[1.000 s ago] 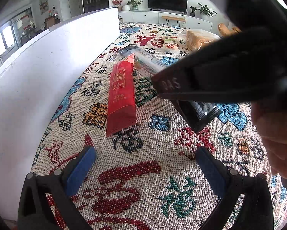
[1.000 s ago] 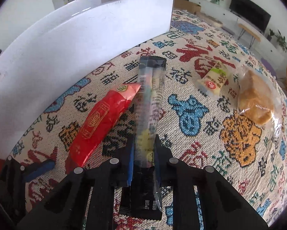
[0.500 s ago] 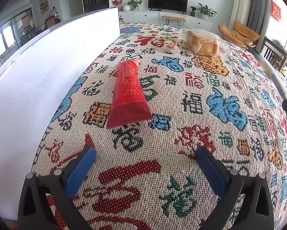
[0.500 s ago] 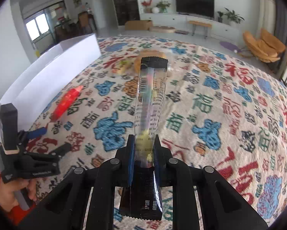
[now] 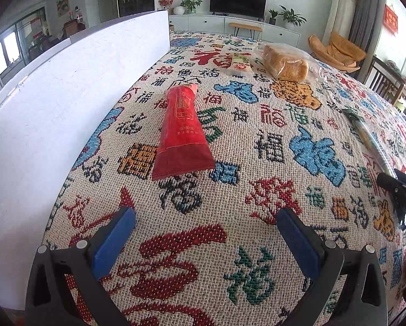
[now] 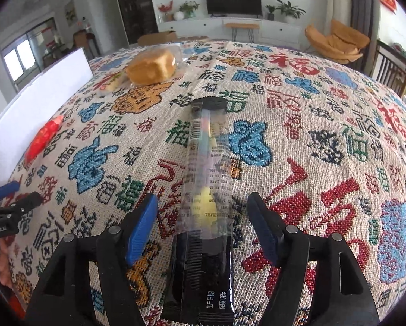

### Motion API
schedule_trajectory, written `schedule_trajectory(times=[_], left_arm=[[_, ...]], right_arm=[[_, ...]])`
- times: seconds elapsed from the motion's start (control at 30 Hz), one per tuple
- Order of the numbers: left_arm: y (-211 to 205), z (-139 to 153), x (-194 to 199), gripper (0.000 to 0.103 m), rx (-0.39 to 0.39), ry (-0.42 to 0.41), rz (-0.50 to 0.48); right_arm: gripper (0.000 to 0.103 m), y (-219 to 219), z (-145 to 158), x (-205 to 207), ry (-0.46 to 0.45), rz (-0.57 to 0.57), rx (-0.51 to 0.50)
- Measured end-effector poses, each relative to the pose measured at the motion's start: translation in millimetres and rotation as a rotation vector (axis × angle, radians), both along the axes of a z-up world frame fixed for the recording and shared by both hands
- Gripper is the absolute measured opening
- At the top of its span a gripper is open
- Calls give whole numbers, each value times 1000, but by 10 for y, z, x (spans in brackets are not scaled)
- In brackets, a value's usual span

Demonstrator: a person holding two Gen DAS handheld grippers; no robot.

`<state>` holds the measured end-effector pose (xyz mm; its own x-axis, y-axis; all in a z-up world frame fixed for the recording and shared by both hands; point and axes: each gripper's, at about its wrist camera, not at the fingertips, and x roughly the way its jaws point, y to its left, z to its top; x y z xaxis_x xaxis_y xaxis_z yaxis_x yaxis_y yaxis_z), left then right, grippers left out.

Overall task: Organize snacks
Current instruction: 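Grasp the red sausage pack with the left tool while the right tool holds the stick snack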

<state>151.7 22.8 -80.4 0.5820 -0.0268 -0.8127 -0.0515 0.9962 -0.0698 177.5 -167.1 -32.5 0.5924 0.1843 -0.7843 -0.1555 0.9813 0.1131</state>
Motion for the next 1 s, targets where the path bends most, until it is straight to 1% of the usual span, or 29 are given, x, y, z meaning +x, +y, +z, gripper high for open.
schedule_trajectory(times=[0.07,0.1,0.17,0.23,0.27,0.3,0.33,0.37,0.4,0.43,0.47,0.5,0.63,0.73,0.8,0.83,0.87,0.9,0.93,0.97,1.0], left_arm=[[88,48,104,103,-72,8,-10],[124,86,191,103,-81,11,-11],[168,165,397,103,-43,21,6],[193,185,649,102,6,51,9],[211,156,760,97,27,71,9],[214,122,860,91,44,93,12],[234,86,929,70,46,111,14],[235,49,978,55,38,126,12],[215,77,976,47,53,93,8],[193,76,969,20,41,89,-14],[166,94,949,18,36,85,-26],[129,108,899,18,11,79,-46],[-186,159,515,18,-35,67,-135],[-455,188,181,18,-94,60,-197],[-604,193,34,20,-86,48,-209],[-653,185,4,29,-66,39,-203],[-686,162,5,58,-34,39,-195],[-708,127,33,76,3,46,-184],[-704,91,69,96,35,45,-167],[-675,50,114,97,53,36,-158],[-654,6,154,97,63,44,-156]], right_arm=[[75,32,-6,-5,2,7,-20],[75,49,-8,-4,3,9,-32],[76,71,-25,2,4,11,-48],[76,72,-25,6,4,11,-52],[76,72,-23,5,4,11,-49],[76,68,-22,5,4,11,-43],[76,59,-24,6,4,11,-37],[76,57,-21,3,3,10,-32],[76,53,-20,3,3,10,-26],[76,46,-21,2,3,10,-22],[76,41,-22,4,3,9,-17],[76,40,-22,5,2,9,-14],[76,36,-20,1,2,9,-13],[76,37,-21,2,2,9,-14],[76,41,-23,3,2,9,-17],[76,47,-24,5,2,9,-21],[76,50,-25,6,3,9,-26],[76,52,-24,6,3,9,-30],[76,55,-25,6,3,9,-34],[76,57,-26,6,3,9,-37],[76,59,-27,6,4,9,-40]])
